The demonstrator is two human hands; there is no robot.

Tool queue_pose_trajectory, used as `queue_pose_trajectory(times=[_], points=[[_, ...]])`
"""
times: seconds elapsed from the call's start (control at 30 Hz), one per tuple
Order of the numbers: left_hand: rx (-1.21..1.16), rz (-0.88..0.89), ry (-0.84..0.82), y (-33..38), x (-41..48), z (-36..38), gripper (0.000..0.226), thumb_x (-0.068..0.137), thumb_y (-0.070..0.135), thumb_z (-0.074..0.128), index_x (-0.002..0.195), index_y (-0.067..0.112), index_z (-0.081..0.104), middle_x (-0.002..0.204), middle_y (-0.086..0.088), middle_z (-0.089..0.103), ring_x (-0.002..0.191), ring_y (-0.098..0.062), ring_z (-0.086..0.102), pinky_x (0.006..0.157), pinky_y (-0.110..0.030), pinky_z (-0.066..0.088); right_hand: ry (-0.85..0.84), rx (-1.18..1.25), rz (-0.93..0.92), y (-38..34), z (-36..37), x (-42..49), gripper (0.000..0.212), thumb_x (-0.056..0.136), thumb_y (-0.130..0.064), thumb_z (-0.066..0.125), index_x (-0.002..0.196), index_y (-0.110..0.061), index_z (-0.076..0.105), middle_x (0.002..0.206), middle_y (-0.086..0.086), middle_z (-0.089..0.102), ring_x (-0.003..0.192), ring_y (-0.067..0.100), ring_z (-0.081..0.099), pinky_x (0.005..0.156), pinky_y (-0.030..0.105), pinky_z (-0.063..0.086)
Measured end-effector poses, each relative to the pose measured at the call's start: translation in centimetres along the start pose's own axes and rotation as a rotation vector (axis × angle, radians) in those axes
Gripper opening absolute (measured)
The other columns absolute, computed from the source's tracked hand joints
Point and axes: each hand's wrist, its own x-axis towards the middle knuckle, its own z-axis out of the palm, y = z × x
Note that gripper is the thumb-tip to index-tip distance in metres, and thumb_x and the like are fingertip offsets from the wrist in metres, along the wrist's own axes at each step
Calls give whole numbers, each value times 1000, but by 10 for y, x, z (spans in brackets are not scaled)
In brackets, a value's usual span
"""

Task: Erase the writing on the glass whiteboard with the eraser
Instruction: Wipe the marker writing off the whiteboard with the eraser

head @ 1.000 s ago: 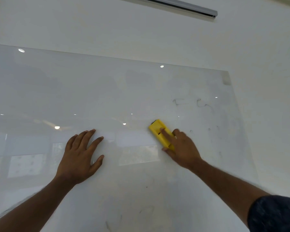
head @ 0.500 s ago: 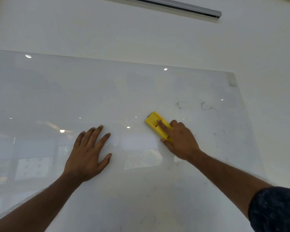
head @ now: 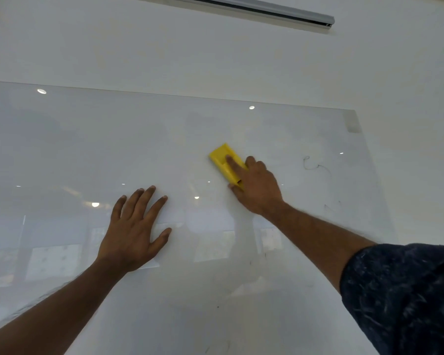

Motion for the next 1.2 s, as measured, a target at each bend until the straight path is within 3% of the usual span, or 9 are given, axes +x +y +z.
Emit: queue_pose_trajectory(times=[0.07, 0.13, 0.3, 0.53, 0.6, 0.8, 1.07, 1.13, 1.2], points=[[-2, -4, 0, 3, 0, 0, 73, 91, 58, 34, 149, 16, 44, 159, -15, 35, 146, -38, 33, 120, -57, 22, -9, -52, -101, 9, -1, -3, 67, 91, -49, 48, 150, -36, 19, 120, 13, 44, 97, 33, 48, 73, 41, 44], [4, -9, -2, 4, 0, 0, 74, 91, 59, 33, 149, 15, 45, 159, -15, 36, 145, -38, 33, 119, -57, 23, -17, -76, -50, 29, -5, 0, 67, 91, -50, 48, 150, -37, 18, 121, 13, 44, 98, 34, 48, 74, 41, 44], [-3, -27, 3, 7, 2, -1, 79, 93, 66, 21, 147, 15, 46, 157, -17, 38, 143, -40, 36, 117, -60, 25, -13, 99, 440, 52, -7, 3, 69, 92, -45, 51, 151, -32, 18, 130, 18, 39, 110, 38, 46, 82, 44, 46], [16, 35, 10, 17, 16, 3, 76, 91, 62, 32, 150, 16, 42, 161, -14, 32, 147, -37, 31, 118, -59, 22, -14, -19, -151, 20, 7, -44, 67, 89, -48, 49, 149, -34, 22, 114, 12, 46, 91, 32, 49, 66, 39, 45], [13, 44, 3, 20, 19, 3, 76, 91, 62, 31, 150, 16, 42, 162, -13, 32, 148, -35, 31, 119, -58, 22, -47, -51, -116, 43, 1, -44, 67, 90, -51, 48, 149, -37, 20, 115, 11, 45, 93, 32, 50, 70, 40, 46], [-8, 45, 36, 18, 15, 9, 75, 91, 61, 33, 152, 18, 39, 164, -9, 27, 151, -31, 24, 121, -56, 18, -85, 66, 415, 104, -10, -35, 71, 92, -47, 51, 151, -34, 14, 127, 17, 40, 109, 39, 46, 82, 47, 48], [-8, 38, 57, 24, 18, 11, 76, 91, 59, 33, 152, 15, 39, 164, -11, 28, 151, -33, 24, 122, -59, 14, -103, -21, -77, 93, -5, -58, 70, 90, -52, 51, 149, -40, 17, 116, 9, 42, 95, 30, 49, 70, 39, 47], [-5, 41, 64, 23, 16, 13, 75, 91, 59, 33, 152, 15, 39, 164, -10, 28, 151, -32, 24, 122, -58, 14, -99, -68, -44, 115, -8, -52, 69, 90, -49, 51, 149, -40, 17, 118, 11, 43, 99, 33, 49, 73, 42, 48], [4, 46, 67, 21, 16, 13, 75, 91, 60, 33, 152, 16, 39, 164, -9, 27, 151, -31, 24, 121, -56, 14, -93, -16, 227, 148, -9, -46, 70, 90, -47, 52, 150, -40, 16, 122, 16, 42, 107, 38, 48, 81, 45, 47]])
